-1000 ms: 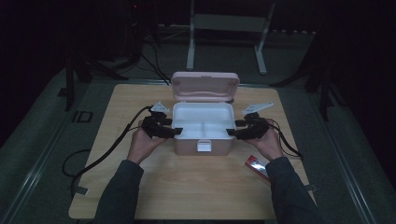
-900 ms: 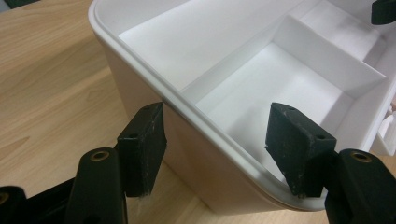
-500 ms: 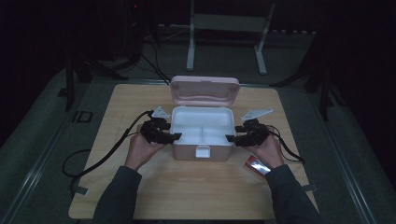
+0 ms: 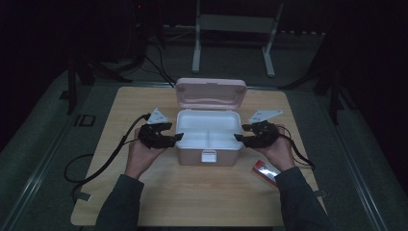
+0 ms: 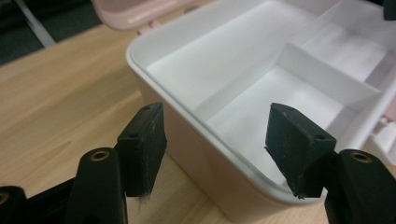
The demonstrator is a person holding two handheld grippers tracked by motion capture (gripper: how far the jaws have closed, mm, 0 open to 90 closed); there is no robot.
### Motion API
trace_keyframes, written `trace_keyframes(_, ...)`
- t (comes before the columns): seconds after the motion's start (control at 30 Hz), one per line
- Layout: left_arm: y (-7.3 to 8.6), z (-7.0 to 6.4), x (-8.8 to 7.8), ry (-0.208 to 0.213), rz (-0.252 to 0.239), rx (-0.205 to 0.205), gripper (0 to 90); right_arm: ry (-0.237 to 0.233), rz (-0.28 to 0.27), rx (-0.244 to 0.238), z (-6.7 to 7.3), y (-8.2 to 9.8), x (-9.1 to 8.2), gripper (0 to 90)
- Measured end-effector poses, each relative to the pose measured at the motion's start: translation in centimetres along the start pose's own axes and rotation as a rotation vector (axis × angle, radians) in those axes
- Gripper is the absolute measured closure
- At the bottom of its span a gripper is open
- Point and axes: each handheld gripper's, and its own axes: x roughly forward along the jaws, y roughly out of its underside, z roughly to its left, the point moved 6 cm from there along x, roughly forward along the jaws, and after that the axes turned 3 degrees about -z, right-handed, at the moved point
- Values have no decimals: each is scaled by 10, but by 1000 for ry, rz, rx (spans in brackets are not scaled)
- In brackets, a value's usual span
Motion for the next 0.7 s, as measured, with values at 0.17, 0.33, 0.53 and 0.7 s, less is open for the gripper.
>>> trace_keyframes(0.17, 11, 6, -13, -58, -13, 25, 400, 5, 28, -71, 4, -8, 4, 543)
trace_keyframes(0.33, 30, 12, -26, -76, -8, 17, 400, 4, 63, -120, 8, -16, 10, 559)
trace_keyframes(0.53, 46, 10, -33, -73, -33, -8, 400, -12, 107, -169, 10, -23, 14, 533)
trace_keyframes(0.7, 58, 8, -28, -60, -12, -10, 399, -57, 126, -205, 9, -31, 15, 531)
